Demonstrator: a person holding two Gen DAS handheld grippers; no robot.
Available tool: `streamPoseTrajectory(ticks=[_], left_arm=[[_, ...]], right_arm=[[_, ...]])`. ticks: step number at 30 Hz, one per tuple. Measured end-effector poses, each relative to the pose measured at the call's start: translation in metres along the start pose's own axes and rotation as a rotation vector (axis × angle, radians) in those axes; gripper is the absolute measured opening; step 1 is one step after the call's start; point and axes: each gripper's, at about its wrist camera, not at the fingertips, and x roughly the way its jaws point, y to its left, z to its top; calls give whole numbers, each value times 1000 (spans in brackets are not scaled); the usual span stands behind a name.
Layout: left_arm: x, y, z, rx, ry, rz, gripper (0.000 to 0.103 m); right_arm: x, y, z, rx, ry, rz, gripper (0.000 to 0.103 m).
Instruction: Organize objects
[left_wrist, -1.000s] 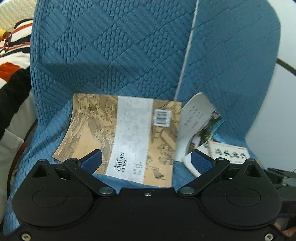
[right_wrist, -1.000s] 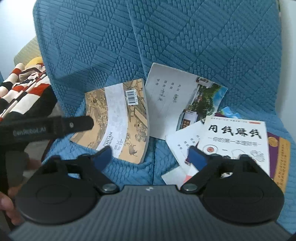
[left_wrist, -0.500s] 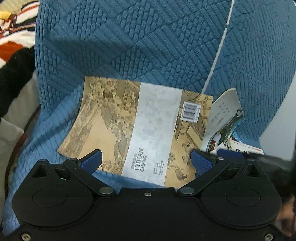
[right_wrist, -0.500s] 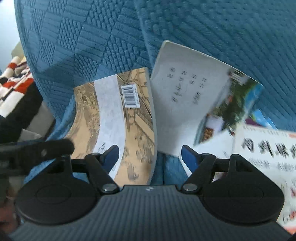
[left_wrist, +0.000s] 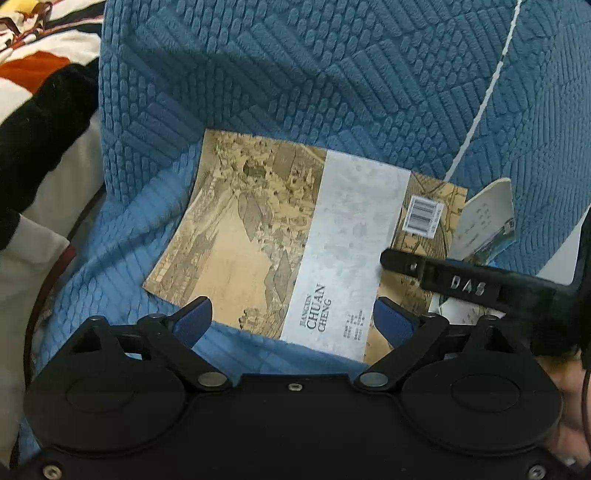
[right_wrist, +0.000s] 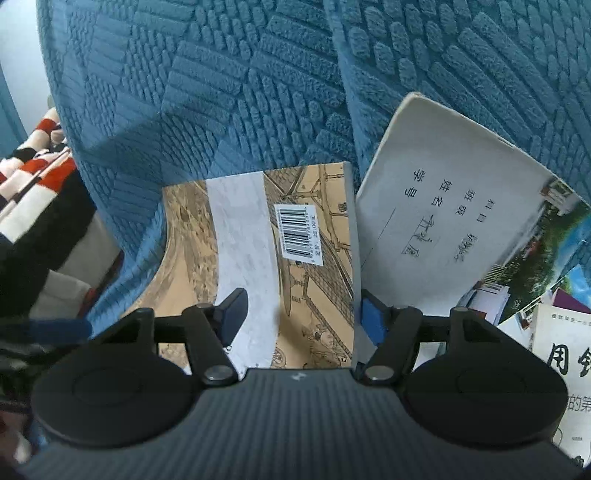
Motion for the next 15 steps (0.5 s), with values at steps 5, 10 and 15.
streamPoseTrajectory(ticks=[5, 10, 15], left_arm=[[0, 9, 1, -58, 18, -3, 88], [-7, 24, 3, -143, -4, -43, 81], [-17, 36, 6, -215, -29, -114, 75]], right_arm=[[-8, -7, 5, 17, 5, 47, 59], [-24, -7, 7, 3, -23, 114, 50], [-43, -2, 9, -43, -45, 165, 38]])
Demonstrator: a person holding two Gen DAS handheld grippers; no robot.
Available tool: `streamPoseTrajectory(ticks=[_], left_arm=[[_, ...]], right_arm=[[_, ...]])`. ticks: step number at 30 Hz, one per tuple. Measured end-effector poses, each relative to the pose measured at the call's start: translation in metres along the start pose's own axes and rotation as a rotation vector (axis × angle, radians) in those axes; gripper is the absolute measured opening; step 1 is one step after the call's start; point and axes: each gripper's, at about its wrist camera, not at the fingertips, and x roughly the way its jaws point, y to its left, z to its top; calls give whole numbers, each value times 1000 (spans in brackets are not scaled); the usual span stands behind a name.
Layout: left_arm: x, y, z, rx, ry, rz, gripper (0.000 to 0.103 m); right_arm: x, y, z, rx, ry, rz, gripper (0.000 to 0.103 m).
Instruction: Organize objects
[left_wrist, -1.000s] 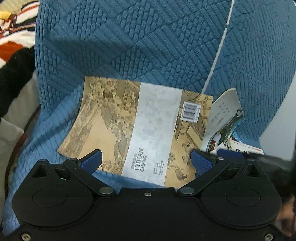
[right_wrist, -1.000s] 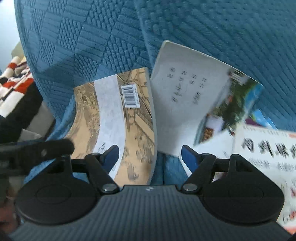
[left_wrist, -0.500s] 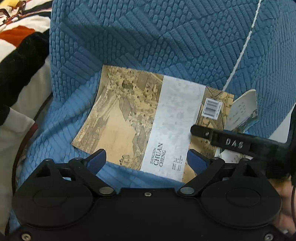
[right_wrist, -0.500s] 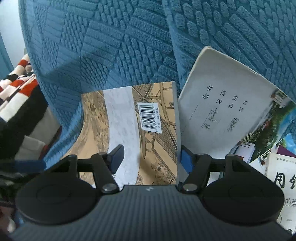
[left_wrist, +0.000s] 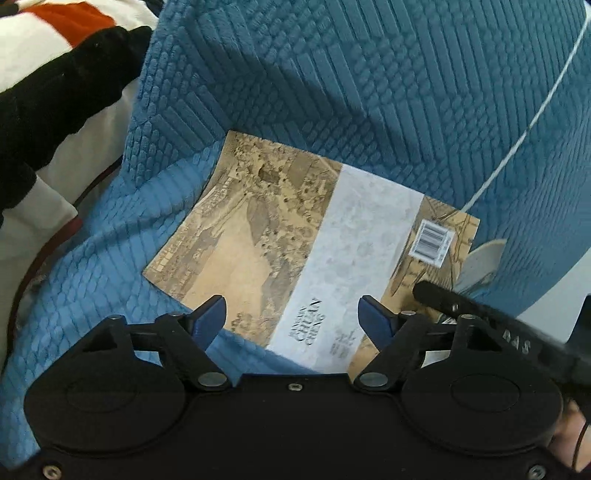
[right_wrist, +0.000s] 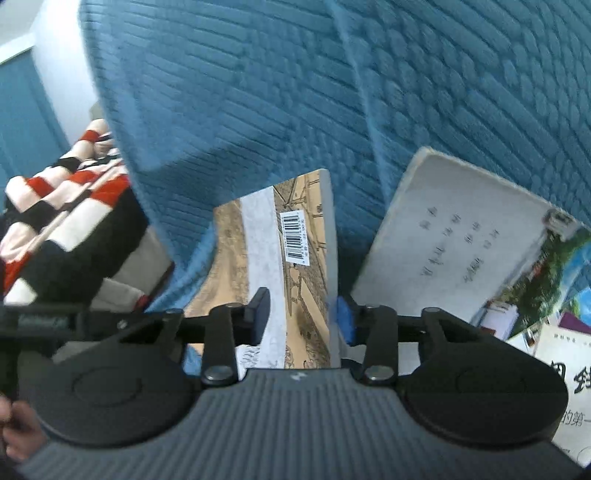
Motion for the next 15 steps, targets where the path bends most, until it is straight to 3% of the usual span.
streamPoseTrajectory(ticks=[8, 15], left_arm=[[-22, 13, 4, -94, -37, -133, 70], [-33, 30, 11, -169, -44, -251, 68]], right_arm=[[-23, 38, 0, -150, -59, 156, 28], [-22, 67, -11, -247, -48, 118, 18]])
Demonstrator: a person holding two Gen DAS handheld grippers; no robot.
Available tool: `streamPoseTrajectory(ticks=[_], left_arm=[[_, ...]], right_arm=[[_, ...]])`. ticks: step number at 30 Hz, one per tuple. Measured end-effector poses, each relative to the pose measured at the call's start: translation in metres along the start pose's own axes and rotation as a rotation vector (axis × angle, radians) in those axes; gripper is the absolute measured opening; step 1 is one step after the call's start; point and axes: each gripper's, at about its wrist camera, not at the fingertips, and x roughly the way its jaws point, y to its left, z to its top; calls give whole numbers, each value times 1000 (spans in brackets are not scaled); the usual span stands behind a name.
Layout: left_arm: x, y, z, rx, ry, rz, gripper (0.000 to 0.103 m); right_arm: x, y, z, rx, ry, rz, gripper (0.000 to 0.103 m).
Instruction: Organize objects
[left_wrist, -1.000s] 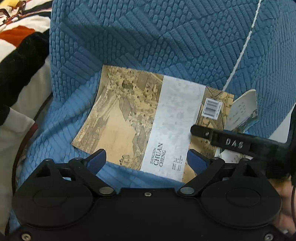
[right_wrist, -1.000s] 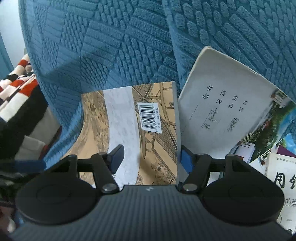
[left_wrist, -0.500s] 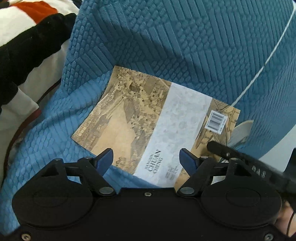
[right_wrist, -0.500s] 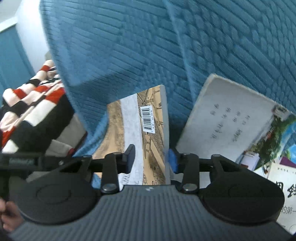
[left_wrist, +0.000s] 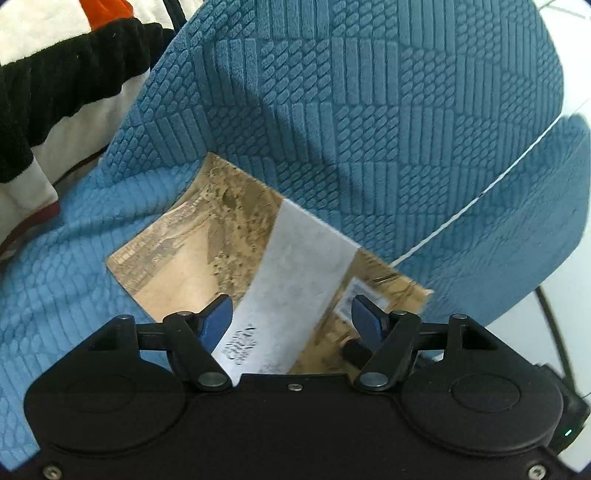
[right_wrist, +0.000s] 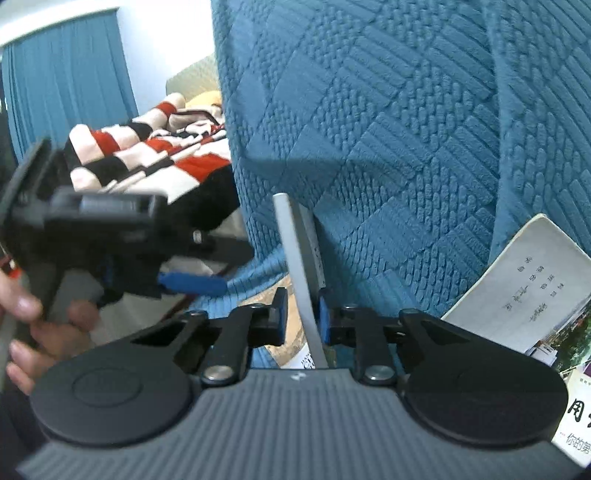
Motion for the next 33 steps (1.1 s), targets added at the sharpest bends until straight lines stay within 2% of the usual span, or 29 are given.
streamPoseTrajectory(ticks=[7, 13, 16, 19, 22, 24, 26, 28, 30, 32, 33], left_arm=[[-20, 7, 5, -63, -44, -112, 70], [-34, 19, 6, -139, -58, -188, 75], [-36, 21, 2, -163, -39, -220, 75], [-34, 17, -2, -147, -18, -209, 70], [-32, 9, -9, -139, 17, -191, 66], [-33, 0, -15, -99, 41, -143, 64], [-33, -6, -19, -48, 52, -55, 53], [-33, -4, -23, -43, 60, 0, 43], [-32, 3, -24, -85, 72, -1, 35], [-33, 9, -24, -112, 81, 16, 22], [-33, 11, -25, -122, 87, 28, 20]], right_arm=[[0, 35, -3, -119, -15, -9, 16], [-4, 56, -10, -192, -9, -19, 16], [-4, 63, -13, -218, -6, -31, 17], [-1, 73, -14, -247, 3, -33, 17], [2, 87, -19, -336, 10, -33, 17], [2, 95, -25, -406, 12, -23, 17], [1, 101, -29, -439, 23, -17, 17], [2, 107, -32, -476, 29, -17, 18], [0, 112, -33, -489, 31, -13, 18], [0, 116, -34, -491, 33, -9, 20], [1, 117, -35, -498, 39, -15, 21]])
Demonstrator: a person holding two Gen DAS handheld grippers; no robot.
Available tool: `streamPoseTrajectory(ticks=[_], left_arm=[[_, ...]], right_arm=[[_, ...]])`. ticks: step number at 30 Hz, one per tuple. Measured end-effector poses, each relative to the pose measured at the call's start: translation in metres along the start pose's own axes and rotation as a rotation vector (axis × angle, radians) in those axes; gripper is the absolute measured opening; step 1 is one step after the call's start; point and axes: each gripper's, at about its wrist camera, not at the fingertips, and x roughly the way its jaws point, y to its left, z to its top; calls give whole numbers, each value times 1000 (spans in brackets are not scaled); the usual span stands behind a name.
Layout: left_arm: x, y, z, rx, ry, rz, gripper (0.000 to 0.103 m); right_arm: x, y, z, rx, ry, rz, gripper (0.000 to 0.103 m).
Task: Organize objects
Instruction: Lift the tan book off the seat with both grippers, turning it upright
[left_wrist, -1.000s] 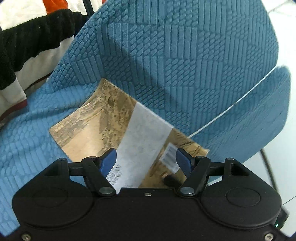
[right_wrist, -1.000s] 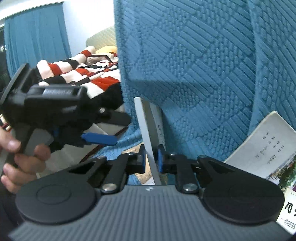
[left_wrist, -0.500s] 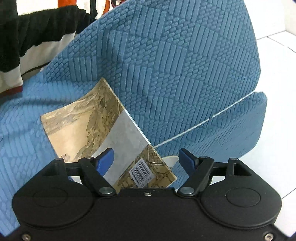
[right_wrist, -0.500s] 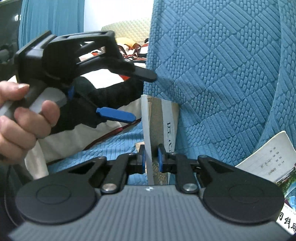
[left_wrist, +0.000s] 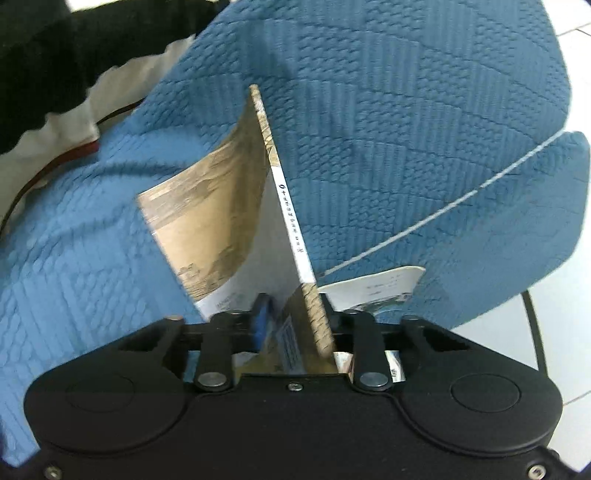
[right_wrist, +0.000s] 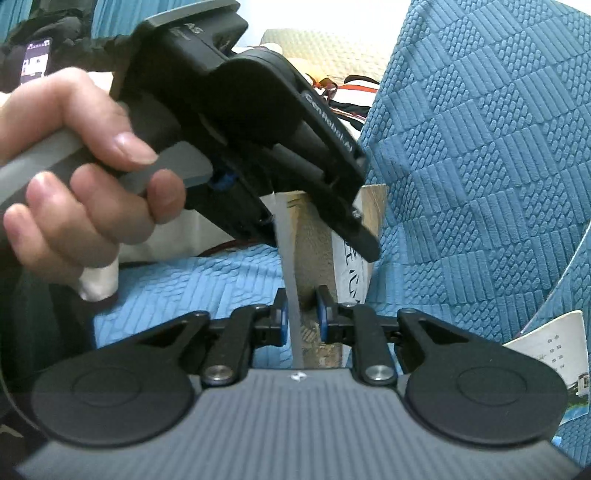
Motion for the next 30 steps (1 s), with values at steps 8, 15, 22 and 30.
streamPoseTrajectory(ticks=[8, 15, 22, 30], left_arm=[[-9, 5, -4, -30, -5, 21, 9], [-8, 14, -1, -87, -11, 17, 7], [-10, 16, -4, -98, -23, 29, 6], [-19, 24, -6, -156, -51, 27, 6]], right_arm=[[-11, -12, 5, 188, 48, 38, 27], [-42, -44, -16, 663, 34, 160, 27], [-41, -61, -61, 1126, 28, 248, 34], [-6, -62, -113, 1657, -30, 411, 83]])
